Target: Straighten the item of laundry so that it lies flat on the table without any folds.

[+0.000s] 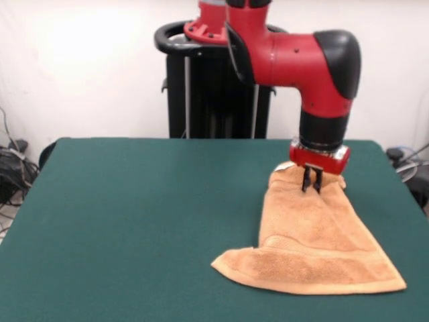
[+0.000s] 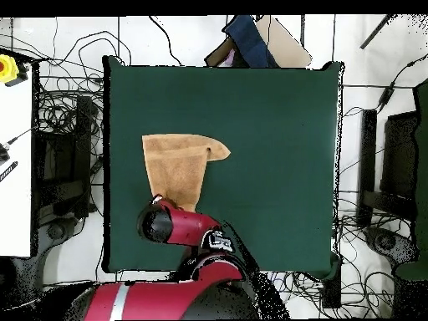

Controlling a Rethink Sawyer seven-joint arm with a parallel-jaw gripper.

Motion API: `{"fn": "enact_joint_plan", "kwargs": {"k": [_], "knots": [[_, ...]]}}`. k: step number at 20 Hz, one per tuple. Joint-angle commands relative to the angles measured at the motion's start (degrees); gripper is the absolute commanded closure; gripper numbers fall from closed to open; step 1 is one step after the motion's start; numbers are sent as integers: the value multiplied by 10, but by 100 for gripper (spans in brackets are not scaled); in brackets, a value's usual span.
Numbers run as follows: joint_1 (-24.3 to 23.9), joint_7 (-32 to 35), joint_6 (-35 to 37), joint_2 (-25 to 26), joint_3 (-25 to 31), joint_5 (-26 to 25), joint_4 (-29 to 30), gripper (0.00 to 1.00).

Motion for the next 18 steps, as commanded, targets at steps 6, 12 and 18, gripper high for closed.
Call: {"fn": "enact_joint_plan", "kwargs": {"k": [6,12,18], "knots": [[59,180,28,-26,48,99,119,100],[80,172,62,-49,56,143,106,100],[124,173,57,-15,50,201,54,100]]}}
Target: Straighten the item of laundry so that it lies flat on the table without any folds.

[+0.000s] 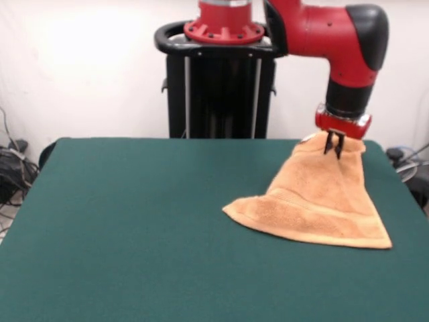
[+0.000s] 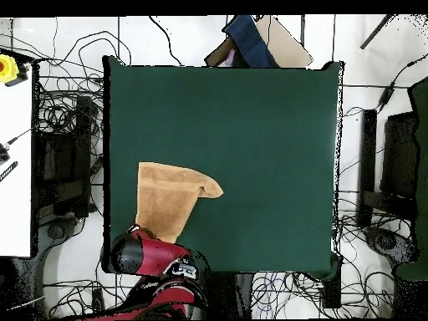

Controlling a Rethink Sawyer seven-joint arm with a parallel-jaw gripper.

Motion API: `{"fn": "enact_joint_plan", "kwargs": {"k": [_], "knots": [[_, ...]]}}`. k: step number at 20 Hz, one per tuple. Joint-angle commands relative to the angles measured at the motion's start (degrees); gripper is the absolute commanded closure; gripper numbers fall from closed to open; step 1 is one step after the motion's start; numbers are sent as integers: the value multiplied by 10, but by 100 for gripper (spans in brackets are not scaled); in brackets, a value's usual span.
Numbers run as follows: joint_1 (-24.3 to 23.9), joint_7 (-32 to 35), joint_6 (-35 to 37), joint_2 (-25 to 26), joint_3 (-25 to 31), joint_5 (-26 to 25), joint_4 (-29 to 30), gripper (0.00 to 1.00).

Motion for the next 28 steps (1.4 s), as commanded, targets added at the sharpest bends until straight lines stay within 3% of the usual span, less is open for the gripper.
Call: {"fn": "enact_joint_plan", "kwargs": {"k": [1,9,18,21,22,24,25,28], "knots": [[38,170,47,41,44,102,-70,100],[118,168,86,75,8,189,-139,100],[139,169,94,78,21,242,-165,100],[154,154,107,77,-6,243,-173,100],[147,143,87,75,-1,240,-168,0],[139,138,78,70,2,234,-161,0],[145,136,111,69,-16,232,-169,0],[202,176,277,37,-137,181,-213,0]]}}
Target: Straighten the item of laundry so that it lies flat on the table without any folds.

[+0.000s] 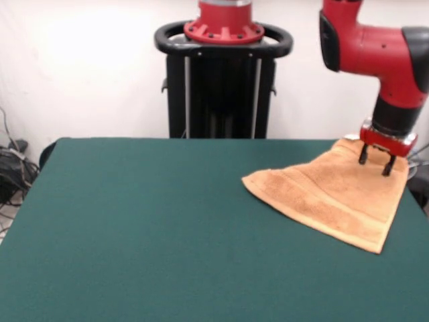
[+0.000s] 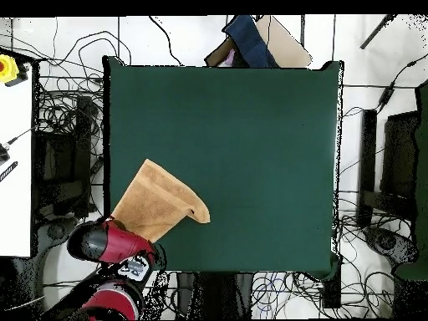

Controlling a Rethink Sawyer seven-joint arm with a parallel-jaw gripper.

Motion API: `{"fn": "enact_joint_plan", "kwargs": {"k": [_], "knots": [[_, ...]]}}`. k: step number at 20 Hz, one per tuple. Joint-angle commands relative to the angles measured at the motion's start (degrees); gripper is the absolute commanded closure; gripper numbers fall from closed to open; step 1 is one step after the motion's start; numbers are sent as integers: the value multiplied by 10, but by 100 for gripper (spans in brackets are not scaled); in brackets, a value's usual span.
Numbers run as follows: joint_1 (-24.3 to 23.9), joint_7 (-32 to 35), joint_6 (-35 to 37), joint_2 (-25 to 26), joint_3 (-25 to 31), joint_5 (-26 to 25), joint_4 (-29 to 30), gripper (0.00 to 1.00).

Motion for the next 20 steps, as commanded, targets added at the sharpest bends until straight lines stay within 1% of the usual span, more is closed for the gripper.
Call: {"fn": "enact_joint_plan", "kwargs": {"k": [1,2,3,5,8,10,12,14,16,18,20], "knots": [[55,187,241,-21,-122,-24,-132,0],[52,191,272,-29,-133,-38,-141,0],[48,191,287,-36,-139,-45,-146,0],[41,185,302,-40,-150,-53,-157,0],[52,186,277,-15,-190,-55,-185,0],[46,177,254,-2,-195,-55,-194,0],[37,162,208,7,-189,-47,-191,0],[18,137,131,26,-172,-42,-188,0],[-3,116,48,51,-157,-53,-197,0],[-3,108,23,81,-173,-63,-224,0],[-12,91,19,96,-171,-66,-234,0]]}}
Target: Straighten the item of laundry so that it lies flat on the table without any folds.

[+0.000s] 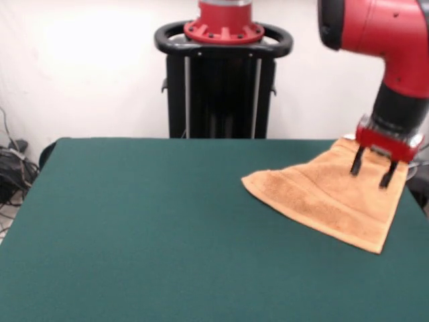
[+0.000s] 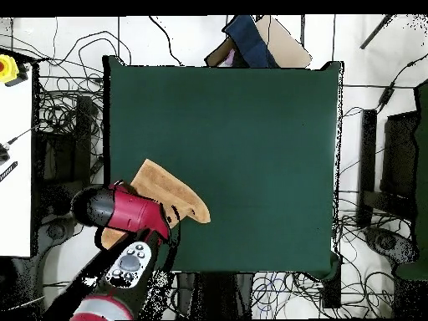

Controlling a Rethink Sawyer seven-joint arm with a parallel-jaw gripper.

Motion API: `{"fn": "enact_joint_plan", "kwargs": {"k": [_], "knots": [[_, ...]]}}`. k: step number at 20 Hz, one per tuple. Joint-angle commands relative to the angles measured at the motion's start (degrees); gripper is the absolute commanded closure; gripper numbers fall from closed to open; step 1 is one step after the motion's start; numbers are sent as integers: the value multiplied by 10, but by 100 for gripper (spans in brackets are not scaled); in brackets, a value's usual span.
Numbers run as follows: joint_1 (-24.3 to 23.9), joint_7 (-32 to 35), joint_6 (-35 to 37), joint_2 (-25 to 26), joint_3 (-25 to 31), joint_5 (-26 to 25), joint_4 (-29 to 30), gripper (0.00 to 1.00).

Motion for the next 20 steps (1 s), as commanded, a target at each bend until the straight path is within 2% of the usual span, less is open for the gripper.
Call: {"fn": "enact_joint_plan", "kwargs": {"k": [1,6,8,10,14,20], "knots": [[-41,81,-97,97,1,-18,-77,0],[-65,32,-93,115,10,-45,-73,0],[-72,14,-53,117,4,-61,-77,0],[-89,1,-20,106,22,-81,-65,0],[-92,19,26,59,40,-103,-33,0],[-100,48,50,34,63,-113,-41,0]]}}
